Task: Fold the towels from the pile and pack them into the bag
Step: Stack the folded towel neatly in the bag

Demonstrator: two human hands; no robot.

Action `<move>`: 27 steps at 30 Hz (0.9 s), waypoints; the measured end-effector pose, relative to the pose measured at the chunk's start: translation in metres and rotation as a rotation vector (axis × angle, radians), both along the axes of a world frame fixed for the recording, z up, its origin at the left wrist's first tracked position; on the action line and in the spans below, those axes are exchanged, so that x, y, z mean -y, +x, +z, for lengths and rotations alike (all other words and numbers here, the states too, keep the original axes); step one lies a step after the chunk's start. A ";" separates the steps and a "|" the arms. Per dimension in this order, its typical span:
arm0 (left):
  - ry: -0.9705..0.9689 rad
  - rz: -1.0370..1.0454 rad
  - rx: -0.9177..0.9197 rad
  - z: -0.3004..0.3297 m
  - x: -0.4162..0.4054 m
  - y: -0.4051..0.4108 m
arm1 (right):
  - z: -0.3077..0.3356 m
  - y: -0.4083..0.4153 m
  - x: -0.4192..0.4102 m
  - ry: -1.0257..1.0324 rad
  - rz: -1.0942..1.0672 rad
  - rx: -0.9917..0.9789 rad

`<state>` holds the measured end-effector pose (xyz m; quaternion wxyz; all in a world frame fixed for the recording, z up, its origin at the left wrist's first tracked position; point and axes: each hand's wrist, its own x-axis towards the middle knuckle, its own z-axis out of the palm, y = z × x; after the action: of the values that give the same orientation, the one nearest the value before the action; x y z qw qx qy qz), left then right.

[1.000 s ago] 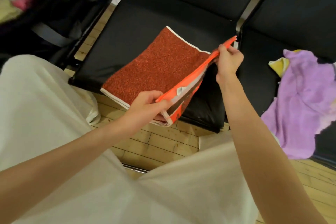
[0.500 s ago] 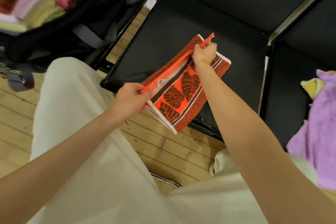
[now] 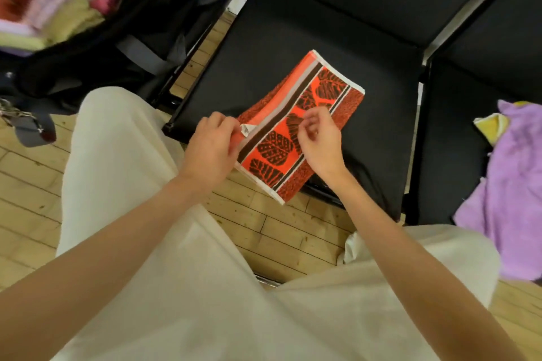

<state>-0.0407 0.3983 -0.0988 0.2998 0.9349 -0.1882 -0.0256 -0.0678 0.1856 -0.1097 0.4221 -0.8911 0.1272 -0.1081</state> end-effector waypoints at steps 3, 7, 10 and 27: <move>0.031 -0.290 0.082 0.001 0.004 -0.003 | 0.005 -0.052 0.002 -0.282 0.195 0.023; 0.167 -0.477 0.105 -0.002 0.005 -0.005 | -0.007 -0.086 0.000 -0.520 0.401 0.038; 0.229 -0.473 -0.045 -0.002 0.001 -0.005 | -0.019 -0.091 -0.001 -0.575 0.451 0.027; 0.243 -0.509 0.171 0.006 0.011 -0.005 | 0.009 -0.093 0.002 -0.107 0.146 0.006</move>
<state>-0.0461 0.3875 -0.0925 0.1528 0.8854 -0.4368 -0.0433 -0.1605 0.1835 -0.1006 0.3810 -0.9189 0.0547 -0.0864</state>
